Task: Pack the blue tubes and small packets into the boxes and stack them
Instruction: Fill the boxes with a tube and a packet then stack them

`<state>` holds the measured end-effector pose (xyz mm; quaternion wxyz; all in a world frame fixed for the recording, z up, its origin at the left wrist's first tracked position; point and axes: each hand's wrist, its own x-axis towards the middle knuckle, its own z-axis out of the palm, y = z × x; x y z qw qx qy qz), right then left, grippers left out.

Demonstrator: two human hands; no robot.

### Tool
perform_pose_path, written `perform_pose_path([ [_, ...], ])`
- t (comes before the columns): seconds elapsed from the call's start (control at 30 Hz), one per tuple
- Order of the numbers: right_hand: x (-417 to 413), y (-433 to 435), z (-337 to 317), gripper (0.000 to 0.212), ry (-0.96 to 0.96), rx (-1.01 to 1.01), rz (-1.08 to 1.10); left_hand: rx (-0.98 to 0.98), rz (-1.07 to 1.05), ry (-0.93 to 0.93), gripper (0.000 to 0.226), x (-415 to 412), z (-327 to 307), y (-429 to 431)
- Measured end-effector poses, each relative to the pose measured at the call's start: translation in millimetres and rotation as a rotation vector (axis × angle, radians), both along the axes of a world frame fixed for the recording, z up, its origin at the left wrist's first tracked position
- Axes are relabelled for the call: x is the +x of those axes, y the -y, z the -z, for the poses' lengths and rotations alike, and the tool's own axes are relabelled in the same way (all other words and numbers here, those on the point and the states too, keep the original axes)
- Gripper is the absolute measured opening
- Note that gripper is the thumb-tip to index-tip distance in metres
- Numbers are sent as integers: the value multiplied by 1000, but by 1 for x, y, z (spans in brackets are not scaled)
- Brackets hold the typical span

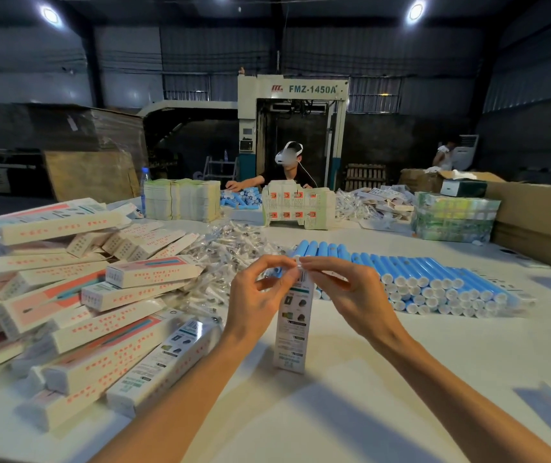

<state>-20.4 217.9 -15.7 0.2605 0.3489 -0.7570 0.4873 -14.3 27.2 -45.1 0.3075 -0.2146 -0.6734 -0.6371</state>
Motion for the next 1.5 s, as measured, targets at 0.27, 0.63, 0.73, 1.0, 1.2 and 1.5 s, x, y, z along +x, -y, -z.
perform_pose_path([
  [0.27,0,11,13,23,214,-212,-136,64,33,62,7,-3,1,2],
  [0.63,36,0,39,40,735,-67,-301,484,255,317,27,-6,14,-8],
  [0.73,54,-12,41,38,662,-23,-157,371,275,318,26,-9,22,-11],
  [1.0,103,-125,50,41,292,247,719,-555,-19,-2,27,-18,59,-17],
  [1.2,143,-197,82,44,273,713,1309,-701,-47,-64,33,-9,55,-20],
  [1.5,154,-217,92,43,349,927,1354,-750,6,13,31,9,47,-21],
])
